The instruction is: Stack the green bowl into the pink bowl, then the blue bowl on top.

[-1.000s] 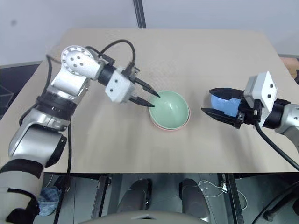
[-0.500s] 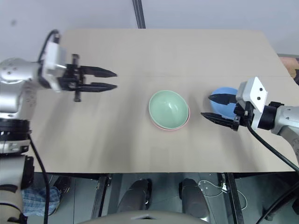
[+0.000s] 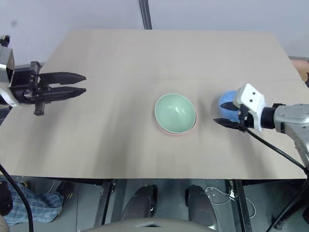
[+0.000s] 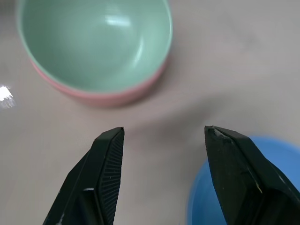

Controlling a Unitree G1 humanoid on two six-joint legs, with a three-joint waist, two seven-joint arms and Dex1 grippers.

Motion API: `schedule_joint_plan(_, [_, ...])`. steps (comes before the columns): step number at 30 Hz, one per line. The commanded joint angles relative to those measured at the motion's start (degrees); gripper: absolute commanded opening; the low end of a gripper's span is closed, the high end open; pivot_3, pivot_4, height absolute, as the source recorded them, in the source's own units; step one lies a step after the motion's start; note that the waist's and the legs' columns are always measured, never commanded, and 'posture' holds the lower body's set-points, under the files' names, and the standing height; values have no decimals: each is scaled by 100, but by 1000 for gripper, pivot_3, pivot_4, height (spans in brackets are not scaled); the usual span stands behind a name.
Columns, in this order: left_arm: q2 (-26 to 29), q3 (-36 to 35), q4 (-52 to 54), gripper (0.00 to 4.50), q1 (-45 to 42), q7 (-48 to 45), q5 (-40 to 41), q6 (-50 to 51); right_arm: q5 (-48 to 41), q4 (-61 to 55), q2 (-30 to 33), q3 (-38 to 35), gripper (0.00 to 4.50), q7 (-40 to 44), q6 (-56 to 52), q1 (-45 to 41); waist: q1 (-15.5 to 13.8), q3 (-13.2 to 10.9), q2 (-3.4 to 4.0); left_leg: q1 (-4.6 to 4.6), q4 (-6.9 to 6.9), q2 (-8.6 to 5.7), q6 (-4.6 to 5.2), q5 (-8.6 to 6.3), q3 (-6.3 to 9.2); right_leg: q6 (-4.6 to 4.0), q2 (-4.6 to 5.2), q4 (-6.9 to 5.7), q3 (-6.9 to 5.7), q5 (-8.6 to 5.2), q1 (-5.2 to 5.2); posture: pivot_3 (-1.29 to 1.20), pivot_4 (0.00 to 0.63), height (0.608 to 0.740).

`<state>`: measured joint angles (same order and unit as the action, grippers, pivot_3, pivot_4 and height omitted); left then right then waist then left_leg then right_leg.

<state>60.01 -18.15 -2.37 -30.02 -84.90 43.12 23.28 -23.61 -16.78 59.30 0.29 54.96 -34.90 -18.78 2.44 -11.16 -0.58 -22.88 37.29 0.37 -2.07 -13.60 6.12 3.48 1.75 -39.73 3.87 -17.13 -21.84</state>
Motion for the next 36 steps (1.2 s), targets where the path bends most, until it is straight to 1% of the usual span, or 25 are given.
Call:
schedule_joint_plan(1, [18,-179,199,1620,41,-117,152,35,771,310,235,522,2871,31,111,-266,4,0,0,0,-1,0,0,0,-2,0,0,0,2,0,-1,0,150,740])
schedule_joint_plan(5, [-35,-69,126,1620,-24,-190,45,-71,1377,754,124,932,2871,-111,77,-627,12,-1,1,0,-3,0,0,0,-6,0,0,0,5,0,-5,0,150,740])
schedule_joint_plan(8, [-60,-41,58,1691,-99,-235,25,-69,1530,796,26,964,1976,-111,115,-722,8,-2,2,-1,-5,1,0,0,-8,0,0,-1,7,0,-7,0,150,740])
schedule_joint_plan(9, [-61,-16,36,1691,-102,-288,2,-86,1477,731,-18,929,1409,-51,98,-718,8,-2,2,-1,-6,1,0,0,-8,0,0,0,6,0,-7,0,150,740])
schedule_joint_plan(10, [-61,7,17,1691,-104,-334,-17,-104,1434,681,-54,900,1092,-2,71,-718,8,-1,2,-2,-6,1,0,0,-8,0,0,1,6,0,-7,0,150,740])
schedule_joint_plan(12, [-76,17,-23,1691,-124,-379,-27,-115,1412,606,-70,866,128,77,32,-706,8,-2,3,-3,-7,1,0,0,-8,0,0,2,6,0,-7,0,150,740])
schedule_joint_plan(13, [-80,12,-51,1691,-129,-403,-32,-124,1410,547,-26,857,51,156,68,-657,8,-3,4,-3,-7,0,0,0,-9,0,1,2,7,0,-7,0,150,740])
schedule_joint_plan(20, [-100,-2,-221,1691,-116,-519,-125,-228,1339,346,38,693,51,425,167,-608,8,-3,4,-2,-6,0,0,0,-8,0,1,1,6,0,-7,0,150,740])
schedule_joint_plan(24, [-121,46,-291,1691,-147,-578,-185,-284,972,-511,154,592,51,1028,545,-827,10,-14,20,-2,-7,1,0,0,-8,0,1,1,6,0,-8,0,150,740])
schedule_joint_plan(27, [-142,91,-332,1691,-149,-631,-237,-333,836,-1019,151,645,51,1153,421,-1153,31,-16,24,-3,-9,5,0,0,-8,0,-2,0,7,0,-11,0,150,740])
schedule_joint_plan(29, [-169,103,-342,1691,-164,-634,-251,-343,796,-1323,82,767,51,1161,262,-1532,24,-17,23,-2,-9,5,0,0,-8,0,-2,0,6,0,-11,0,150,740])
schedule_joint_plan(33, [-214,166,-362,1691,-237,-622,-271,-353,642,-1695,-198,987,51,1068,-246,-2289,11,-16,22,-4,-6,4,0,0,-6,0,0,0,5,0,-11,0,150,740])
schedule_joint_plan(36, [-253,211,-376,1691,-279,-610,-285,-371,659,-1837,-426,1219,51,978,-494,-2623,7,-16,22,-6,-8,4,0,0,-5,0,0,2,4,0,-12,0,150,740])
